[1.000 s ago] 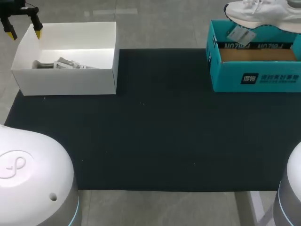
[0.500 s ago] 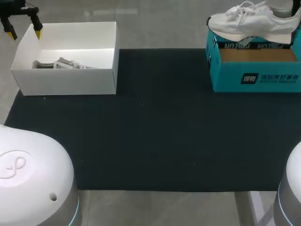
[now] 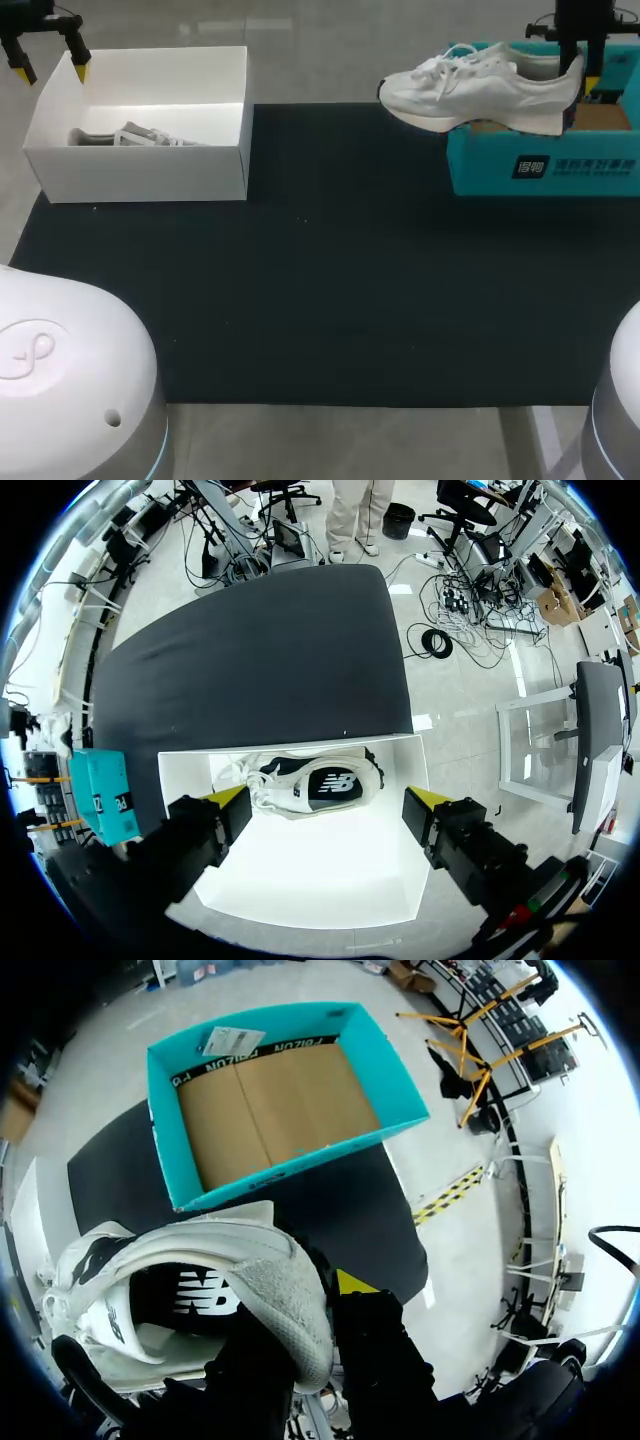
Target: Take the shoe out of the shoebox, open the shoe tongue, remove and reinsert the insole, then place the shoe into the shoebox
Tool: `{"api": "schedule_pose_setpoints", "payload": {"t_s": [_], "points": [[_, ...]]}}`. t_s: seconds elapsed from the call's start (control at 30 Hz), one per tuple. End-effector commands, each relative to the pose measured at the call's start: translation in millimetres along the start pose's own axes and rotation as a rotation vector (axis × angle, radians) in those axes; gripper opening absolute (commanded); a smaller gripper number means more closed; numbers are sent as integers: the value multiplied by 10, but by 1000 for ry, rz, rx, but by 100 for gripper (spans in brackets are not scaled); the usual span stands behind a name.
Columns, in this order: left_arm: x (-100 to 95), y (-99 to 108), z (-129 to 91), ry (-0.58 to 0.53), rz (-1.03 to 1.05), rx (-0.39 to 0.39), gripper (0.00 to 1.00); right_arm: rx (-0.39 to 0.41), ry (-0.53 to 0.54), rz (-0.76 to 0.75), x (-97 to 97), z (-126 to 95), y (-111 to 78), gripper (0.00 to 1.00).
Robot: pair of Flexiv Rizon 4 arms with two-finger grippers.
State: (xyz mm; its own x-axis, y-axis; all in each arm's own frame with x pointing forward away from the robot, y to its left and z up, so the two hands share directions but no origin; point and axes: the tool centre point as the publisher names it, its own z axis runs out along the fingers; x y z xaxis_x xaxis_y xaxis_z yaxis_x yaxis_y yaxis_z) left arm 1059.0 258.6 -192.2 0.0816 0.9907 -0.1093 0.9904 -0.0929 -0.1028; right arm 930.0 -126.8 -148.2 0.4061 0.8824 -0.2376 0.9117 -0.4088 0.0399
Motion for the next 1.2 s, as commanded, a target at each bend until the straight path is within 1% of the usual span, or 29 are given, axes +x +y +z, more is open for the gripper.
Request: {"api": "schedule_pose_setpoints", "payload": {"t_s": [0.03, 0.13, 0.27, 0.37, 0.5, 0.77, 0.87, 1.2], "points": [[10, 18, -8, 1, 2, 5, 100, -165, 42, 3, 91, 62, -442, 0], [10, 18, -8, 1, 2, 5, 100, -150, 45, 1, 193, 89, -620, 0], [10, 18, -8, 1, 2, 5, 100, -132, 35, -6, 334, 84, -805, 0], [10, 18, -8, 1, 2, 5, 100, -123, 19, -14, 435, 61, -916, 0], [10, 18, -8, 1, 2, 5, 100, -96, 38, -22, 546, 55, -1052, 0], [10, 18, -8, 1, 2, 5, 100, -12, 84, -21, 720, 165, -1318, 0], [10, 18, -8, 1, 2, 5, 100, 0, 89, -24, 768, 183, -1379, 0], [10, 18, -8, 1, 2, 5, 100, 0, 89, -24, 768, 183, -1379, 0]]}}
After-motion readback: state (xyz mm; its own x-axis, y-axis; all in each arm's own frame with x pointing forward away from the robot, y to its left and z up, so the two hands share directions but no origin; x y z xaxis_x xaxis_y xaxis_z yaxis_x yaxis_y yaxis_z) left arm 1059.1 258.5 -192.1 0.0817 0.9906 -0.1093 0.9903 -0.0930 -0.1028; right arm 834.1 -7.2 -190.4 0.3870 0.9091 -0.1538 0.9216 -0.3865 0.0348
